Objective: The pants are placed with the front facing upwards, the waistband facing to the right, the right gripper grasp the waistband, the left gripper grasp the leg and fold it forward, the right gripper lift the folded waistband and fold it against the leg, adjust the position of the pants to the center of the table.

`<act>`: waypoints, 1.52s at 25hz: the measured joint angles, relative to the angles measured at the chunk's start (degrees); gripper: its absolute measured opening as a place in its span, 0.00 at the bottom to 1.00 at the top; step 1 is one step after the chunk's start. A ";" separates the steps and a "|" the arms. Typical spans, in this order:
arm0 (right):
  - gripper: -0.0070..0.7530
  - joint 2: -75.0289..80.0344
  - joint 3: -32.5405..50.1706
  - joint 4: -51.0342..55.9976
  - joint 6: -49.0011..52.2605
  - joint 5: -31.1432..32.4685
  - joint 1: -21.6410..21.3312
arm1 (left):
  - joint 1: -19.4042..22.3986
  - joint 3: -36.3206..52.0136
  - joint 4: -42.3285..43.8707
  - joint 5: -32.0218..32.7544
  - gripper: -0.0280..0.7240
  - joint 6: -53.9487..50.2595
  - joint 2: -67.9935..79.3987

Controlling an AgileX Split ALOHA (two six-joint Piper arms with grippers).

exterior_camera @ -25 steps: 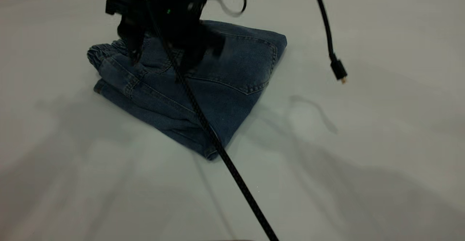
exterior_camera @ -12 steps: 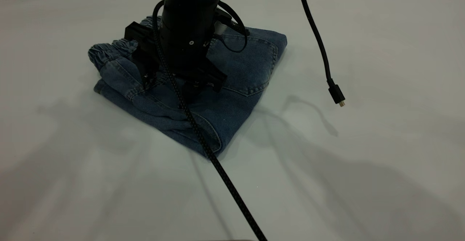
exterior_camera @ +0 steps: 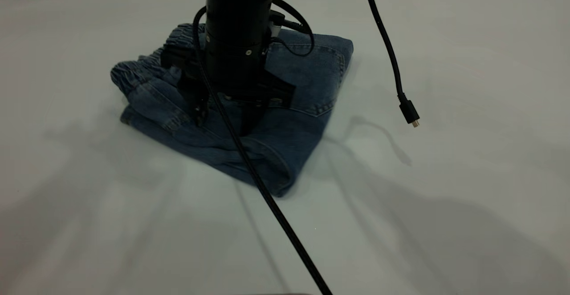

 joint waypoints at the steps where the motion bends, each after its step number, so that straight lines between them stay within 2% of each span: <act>1: 0.60 0.00 0.00 -0.68 -1.78 1.35 0.00 | 0.00 0.00 0.00 0.00 0.47 0.00 0.00; 9: 0.60 -0.16 -0.13 -10.97 -15.85 13.43 1.67 | 0.00 0.00 0.00 0.00 0.47 0.00 0.00; 13: 0.60 -0.18 -0.13 -16.26 -19.65 14.87 2.22 | 0.00 0.00 0.00 0.00 0.47 0.00 0.00; 23: 0.60 -1.84 -0.34 -18.91 -24.85 15.95 3.23 | 0.00 0.00 0.10 -0.43 0.46 0.05 -0.24; 30: 0.60 -17.21 -0.16 -21.69 -29.60 16.82 3.40 | 0.00 0.00 0.10 -1.91 0.46 0.11 -4.03; 38: 0.60 -42.40 -0.16 -20.16 -37.55 18.39 3.40 | 0.00 0.00 0.10 5.90 0.46 0.11 -13.61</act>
